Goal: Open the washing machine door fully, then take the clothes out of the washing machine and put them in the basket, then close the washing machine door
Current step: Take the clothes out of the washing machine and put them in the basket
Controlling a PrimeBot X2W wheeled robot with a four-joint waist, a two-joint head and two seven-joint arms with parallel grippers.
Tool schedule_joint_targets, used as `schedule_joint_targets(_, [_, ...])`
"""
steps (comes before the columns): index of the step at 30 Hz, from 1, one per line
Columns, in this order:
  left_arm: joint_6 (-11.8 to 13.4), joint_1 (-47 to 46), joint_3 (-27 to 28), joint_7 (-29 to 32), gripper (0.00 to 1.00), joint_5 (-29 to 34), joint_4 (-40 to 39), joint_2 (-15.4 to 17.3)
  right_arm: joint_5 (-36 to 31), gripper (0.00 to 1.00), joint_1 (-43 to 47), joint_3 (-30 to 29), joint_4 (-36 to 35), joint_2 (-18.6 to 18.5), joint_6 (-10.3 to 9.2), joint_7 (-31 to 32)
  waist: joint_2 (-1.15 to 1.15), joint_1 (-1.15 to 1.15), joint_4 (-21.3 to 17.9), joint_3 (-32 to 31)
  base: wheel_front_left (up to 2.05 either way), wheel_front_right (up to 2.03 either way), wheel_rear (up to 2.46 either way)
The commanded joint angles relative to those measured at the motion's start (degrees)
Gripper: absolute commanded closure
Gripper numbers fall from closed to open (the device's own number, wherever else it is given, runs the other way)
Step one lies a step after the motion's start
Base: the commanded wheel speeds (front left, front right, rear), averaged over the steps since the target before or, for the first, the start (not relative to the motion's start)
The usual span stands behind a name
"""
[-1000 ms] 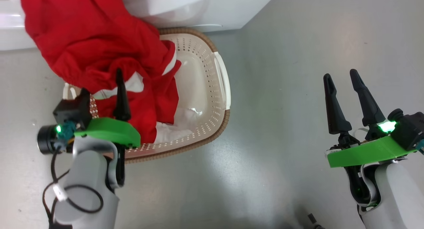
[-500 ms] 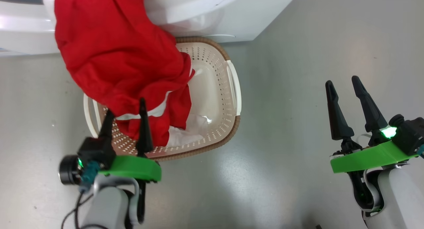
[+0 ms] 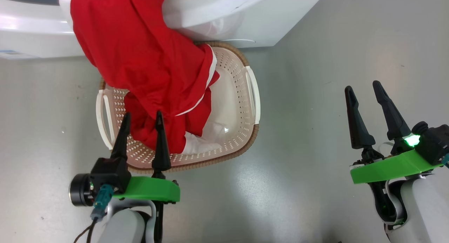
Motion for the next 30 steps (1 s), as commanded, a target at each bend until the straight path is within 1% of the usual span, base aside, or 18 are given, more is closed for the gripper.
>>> schedule_joint_targets(1, [0.42, 1.08, 1.43, -0.23, 0.00, 0.28, -1.62, 0.83, -0.23, 0.00, 1.95, 1.30, -1.23, -0.40, 0.43, -0.37, 0.00, 0.00, -0.16, 0.06, 0.00, 0.00, 0.00])
schedule_joint_targets(5, [0.16, -0.14, 1.74, -0.23, 0.00, 0.30, -2.09, 0.83, -0.23, 0.00, 1.77, 1.06, -1.25, -0.26, 0.43, -0.37, 0.00, 0.00, -0.21, 0.42, 0.00, 0.00, 0.00])
schedule_joint_targets(8, [-0.62, -2.52, 1.67, -0.23, 0.00, 0.83, -1.90, 0.83, -0.24, 0.00, 1.50, 0.82, -1.38, -0.19, 0.43, -0.37, 0.00, 0.00, -0.06, 0.92, 0.00, 0.00, 0.00])
schedule_joint_targets(12, [-1.21, -7.27, 1.65, -0.23, 0.00, 0.95, -0.86, 0.83, -0.24, 0.00, 0.97, 0.78, -1.54, -0.15, 0.43, -0.37, 0.00, 0.00, -0.01, 1.66, 0.00, 0.00, 0.00])
schedule_joint_targets(20, [-1.51, -16.84, 0.67, -0.23, 0.00, 0.90, 0.52, 0.83, -0.20, 0.00, 0.37, 0.77, -1.61, 0.13, 0.43, -0.37, 0.00, 0.00, -0.58, 2.56, 0.00, 0.00, 0.00])
schedule_joint_targets(27, [-2.05, -25.30, 0.73, -0.23, 0.00, 0.83, 3.76, 0.83, -0.16, 0.00, 0.22, 0.86, -1.56, 0.40, 0.43, -0.37, 0.00, 0.00, -1.08, 2.85, 0.00, 0.00, 0.00])
schedule_joint_targets(30, [-2.12, -28.61, 0.75, -0.23, 0.00, 0.70, 6.91, 0.83, -0.10, 0.00, 0.24, 1.07, -1.46, 0.45, 0.43, -0.37, 0.00, 0.00, -1.19, 2.80, 0.00, 0.00, 0.00])
